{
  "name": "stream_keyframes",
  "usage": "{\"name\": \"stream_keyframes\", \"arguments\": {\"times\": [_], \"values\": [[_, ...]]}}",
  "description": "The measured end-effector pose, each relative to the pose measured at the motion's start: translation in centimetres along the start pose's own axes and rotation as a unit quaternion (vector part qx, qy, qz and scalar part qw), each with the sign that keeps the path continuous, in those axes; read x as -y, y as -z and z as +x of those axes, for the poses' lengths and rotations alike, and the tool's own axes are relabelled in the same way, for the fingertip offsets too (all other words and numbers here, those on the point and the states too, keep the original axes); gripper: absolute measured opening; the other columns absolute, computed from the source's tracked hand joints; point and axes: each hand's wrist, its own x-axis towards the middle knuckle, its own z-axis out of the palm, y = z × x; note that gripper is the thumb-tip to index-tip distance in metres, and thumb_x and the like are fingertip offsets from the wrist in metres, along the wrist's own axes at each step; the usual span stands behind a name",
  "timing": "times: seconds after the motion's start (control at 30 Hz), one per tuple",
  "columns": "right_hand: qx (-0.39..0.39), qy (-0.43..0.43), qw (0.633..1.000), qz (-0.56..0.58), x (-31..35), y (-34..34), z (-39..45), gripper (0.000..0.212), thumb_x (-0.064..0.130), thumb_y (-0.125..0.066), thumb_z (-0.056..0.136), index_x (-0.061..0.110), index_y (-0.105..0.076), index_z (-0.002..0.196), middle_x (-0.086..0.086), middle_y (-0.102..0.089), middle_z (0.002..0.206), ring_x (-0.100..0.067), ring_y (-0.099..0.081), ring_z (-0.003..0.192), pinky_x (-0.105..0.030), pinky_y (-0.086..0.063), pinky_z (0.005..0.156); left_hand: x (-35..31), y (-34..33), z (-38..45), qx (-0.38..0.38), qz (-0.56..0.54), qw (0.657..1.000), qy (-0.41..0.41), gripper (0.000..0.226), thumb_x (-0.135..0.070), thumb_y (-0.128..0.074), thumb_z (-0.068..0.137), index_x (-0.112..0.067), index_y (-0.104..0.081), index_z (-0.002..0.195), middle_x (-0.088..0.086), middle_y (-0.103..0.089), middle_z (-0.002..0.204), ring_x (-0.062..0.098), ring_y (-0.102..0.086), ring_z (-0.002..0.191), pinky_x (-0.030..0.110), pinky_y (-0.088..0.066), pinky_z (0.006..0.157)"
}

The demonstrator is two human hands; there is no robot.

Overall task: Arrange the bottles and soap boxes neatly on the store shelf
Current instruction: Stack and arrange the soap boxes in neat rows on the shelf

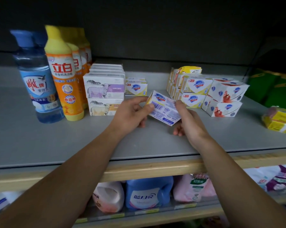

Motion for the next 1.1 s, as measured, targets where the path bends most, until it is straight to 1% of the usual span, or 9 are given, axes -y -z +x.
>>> {"name": "stream_keyframes", "arguments": {"times": [0.13,0.2,0.33,0.5,0.63,0.77,0.9,1.0,1.1], "values": [[0.007,0.077,0.985,0.154,-0.3,0.5,-0.5,0.022,0.031,-0.066,0.089,0.020,-0.067,0.108,-0.007,-0.068,0.100,-0.016,-0.058,0.066,-0.030,-0.045,0.058,-0.7,-0.3,-0.5,0.046,-0.189,0.975,0.106,0.042,-0.053,-0.068,0.078,-0.027,-0.064,0.110,0.005,-0.070,0.087,0.024,-0.059,0.050,0.034,-0.056,0.053],[0.023,0.157,0.984,0.082,-0.3,0.5,-1.1,0.043,0.018,-0.073,0.080,0.029,-0.061,0.119,0.013,-0.067,0.109,-0.009,-0.062,0.080,-0.024,-0.051,0.069,-0.9,-0.4,-0.5,0.045,-0.214,0.967,0.134,0.034,-0.049,-0.065,0.081,-0.024,-0.065,0.104,0.005,-0.071,0.086,0.022,-0.062,0.052,0.034,-0.057,0.053],[0.045,0.178,0.982,0.033,-0.4,0.1,-1.6,0.058,0.023,-0.074,0.076,0.034,-0.054,0.130,0.020,-0.062,0.119,-0.008,-0.066,0.095,-0.018,-0.052,0.079,-0.5,-0.1,-0.6,0.037,-0.186,0.975,0.119,0.030,-0.019,-0.066,0.091,-0.015,-0.059,0.120,0.008,-0.073,0.098,0.023,-0.066,0.058,0.034,-0.057,0.054],[-0.015,0.122,0.992,-0.003,-0.4,0.0,-0.9,0.037,0.024,-0.059,0.096,0.020,-0.055,0.133,0.003,-0.065,0.125,-0.010,-0.064,0.105,-0.034,-0.049,0.099,-0.4,-0.1,-0.9,0.044,-0.169,0.983,0.063,0.045,0.000,-0.069,0.085,-0.020,-0.058,0.124,0.013,-0.066,0.118,0.028,-0.071,0.090,0.040,-0.060,0.066],[-0.033,0.151,0.988,-0.018,-0.5,0.1,-1.0,0.034,0.017,-0.066,0.090,0.026,-0.061,0.122,0.016,-0.068,0.112,-0.011,-0.063,0.077,-0.028,-0.053,0.077,-0.5,0.1,-0.7,0.036,-0.192,0.980,0.042,0.050,0.007,-0.069,0.081,-0.021,-0.061,0.121,0.014,-0.063,0.124,0.027,-0.063,0.114,0.046,-0.059,0.078],[-0.001,0.158,0.987,0.025,-0.4,0.0,-1.3,0.046,0.002,-0.069,0.081,0.036,-0.057,0.110,0.022,-0.064,0.112,-0.018,-0.070,0.074,-0.029,-0.056,0.071,-0.9,0.1,-0.6,0.030,-0.257,0.964,0.063,0.027,-0.014,-0.069,0.078,-0.011,-0.067,0.105,0.013,-0.065,0.112,0.024,-0.066,0.101,0.039,-0.058,0.084],[0.026,0.170,0.985,0.002,-0.4,0.0,-1.7,0.054,0.011,-0.074,0.073,0.042,-0.052,0.111,0.035,-0.061,0.104,-0.001,-0.068,0.079,-0.011,-0.048,0.070,-0.8,0.2,-0.4,0.017,-0.238,0.970,0.042,0.022,0.004,-0.064,0.082,-0.006,-0.067,0.101,0.016,-0.061,0.111,0.020,-0.066,0.090,0.030,-0.056,0.078],[0.013,0.201,0.979,-0.030,-0.4,-0.2,-1.7,0.058,0.007,-0.076,0.074,0.039,-0.051,0.115,0.022,-0.061,0.115,-0.008,-0.066,0.098,-0.017,-0.051,0.083,-0.8,0.2,-0.3,0.034,-0.253,0.966,0.033,0.027,0.003,-0.069,0.073,-0.007,-0.068,0.099,0.011,-0.063,0.116,0.018,-0.068,0.091,0.028,-0.056,0.076],[-0.062,0.273,0.944,-0.173,-0.4,-0.6,-1.8,0.056,0.014,-0.079,0.073,0.023,-0.056,0.123,0.006,-0.059,0.122,-0.009,-0.053,0.109,-0.005,-0.035,0.087,-0.7,0.3,-0.3,0.018,-0.221,0.975,0.031,0.026,-0.003,-0.076,0.072,-0.012,-0.071,0.096,0.010,-0.065,0.114,0.021,-0.067,0.094,0.032,-0.056,0.079]]}}
